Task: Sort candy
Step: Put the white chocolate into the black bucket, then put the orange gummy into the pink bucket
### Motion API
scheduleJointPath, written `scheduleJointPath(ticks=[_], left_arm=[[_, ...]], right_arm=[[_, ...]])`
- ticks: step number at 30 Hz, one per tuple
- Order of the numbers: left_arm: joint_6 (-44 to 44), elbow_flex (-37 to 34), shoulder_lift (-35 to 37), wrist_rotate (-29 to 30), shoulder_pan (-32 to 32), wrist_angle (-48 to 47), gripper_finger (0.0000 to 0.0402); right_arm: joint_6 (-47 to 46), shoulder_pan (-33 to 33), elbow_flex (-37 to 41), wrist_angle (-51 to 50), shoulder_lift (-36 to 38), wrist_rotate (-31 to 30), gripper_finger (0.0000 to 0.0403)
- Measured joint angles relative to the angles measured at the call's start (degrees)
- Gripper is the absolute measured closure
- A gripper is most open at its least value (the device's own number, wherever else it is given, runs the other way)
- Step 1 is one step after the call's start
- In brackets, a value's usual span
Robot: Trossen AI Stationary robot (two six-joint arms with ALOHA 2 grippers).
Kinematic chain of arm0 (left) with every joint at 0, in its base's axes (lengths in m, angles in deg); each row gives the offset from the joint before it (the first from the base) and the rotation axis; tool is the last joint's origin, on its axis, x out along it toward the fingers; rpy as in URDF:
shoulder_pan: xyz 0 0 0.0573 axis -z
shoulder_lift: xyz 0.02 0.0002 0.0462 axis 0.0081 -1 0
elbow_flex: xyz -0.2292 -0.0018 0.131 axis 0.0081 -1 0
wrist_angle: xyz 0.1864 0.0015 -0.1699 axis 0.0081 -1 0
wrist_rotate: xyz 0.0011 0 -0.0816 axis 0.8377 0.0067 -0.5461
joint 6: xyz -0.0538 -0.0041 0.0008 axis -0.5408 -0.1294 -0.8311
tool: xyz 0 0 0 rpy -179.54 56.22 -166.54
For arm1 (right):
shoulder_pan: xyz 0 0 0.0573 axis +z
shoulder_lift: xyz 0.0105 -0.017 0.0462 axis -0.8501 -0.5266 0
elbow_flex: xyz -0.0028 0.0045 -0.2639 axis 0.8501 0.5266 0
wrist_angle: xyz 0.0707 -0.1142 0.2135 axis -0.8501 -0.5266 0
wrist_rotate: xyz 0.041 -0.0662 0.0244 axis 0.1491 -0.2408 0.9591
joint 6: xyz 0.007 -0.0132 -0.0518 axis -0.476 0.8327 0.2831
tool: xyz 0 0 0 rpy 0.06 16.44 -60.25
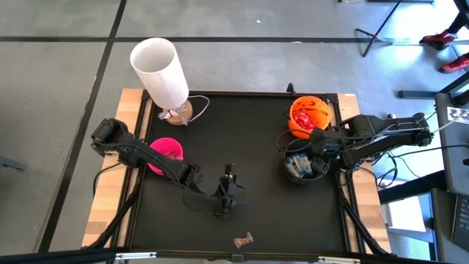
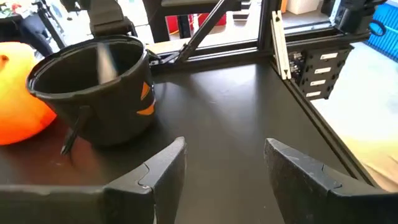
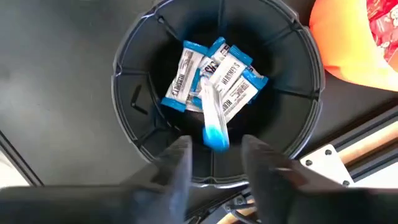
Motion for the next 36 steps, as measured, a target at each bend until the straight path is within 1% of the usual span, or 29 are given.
scheduleJointPath(ticks=[3, 5, 6, 8, 10, 13, 19, 23, 25, 29, 30, 32, 36], left_arm=[[0.04, 0.02, -0.6, -0.08, 0.22, 0.49, 0.0197], [1.18, -0.02, -1.39, -0.93, 0.49, 0.48, 0.0197], [1.7, -0.01, -2.22, -1.72, 0.52, 1.93, 0.0197], [2.39, 0.02, -4.13, -4.97, 0.73, 3.39, 0.0197], [2.6, 0.0, -6.79, -10.04, 1.04, 5.98, 0.0197], [1.63, 0.04, -9.96, -16.07, 1.65, 8.11, 0.0197], [-3.55, 2.37, -16.03, -23.78, 1.92, 7.83, 0.0197], [-4.94, 8.69, -20.81, -28.34, 1.39, 7.05, 0.0197], [-4.68, 13.06, -23.2, -30.32, 1.0, 2.66, 0.0197], [-2.92, 20.08, -26.08, -31.23, 0.28, -10.9, 0.0197], [-2.4, 21.31, -26.36, -31.25, 0.26, -12.84, 0.0197], [-1.3, 22.68, -26.51, -30.94, 0.26, -14.39, 0.0198], [0.04, 22.93, -26.6, -29.52, 0.3, -15.82, 0.0198]], right_arm=[[0.02, -0.02, 0.49, 0.91, -0.01, -0.91, 0.0208], [-0.18, -0.02, 0.49, 2.14, -0.01, -1.46, 0.0179], [-0.44, -0.02, 0.49, 2.7, -0.01, -1.53, 0.0167], [-1.13, -0.02, 0.49, 4.1, -0.01, -2.07, 0.0149], [-1.13, -0.02, 0.49, 5.32, 0.01, -2.7, 0.014], [-1.11, -0.02, 0.49, 6.72, -0.01, -3.52, 0.0139], [-1.11, -0.02, 0.49, 9.21, 0.0, -3.53, 0.0152], [0.13, -0.02, 0.49, 10.91, 0.01, -3.61, 0.0154], [0.34, -0.02, 0.5, 11.28, 0.01, -4.06, 0.0154], [0.34, -0.02, 0.52, 12.14, -0.01, -4.93, 0.0154], [0.34, -0.02, 0.52, 12.19, 0.01, -4.94, 0.0154], [0.34, -0.02, 0.52, 12.25, 0.01, -4.94, 0.0154], [0.63, -0.02, 0.52, 13.18, 0.01, -5.01, 0.0155]])
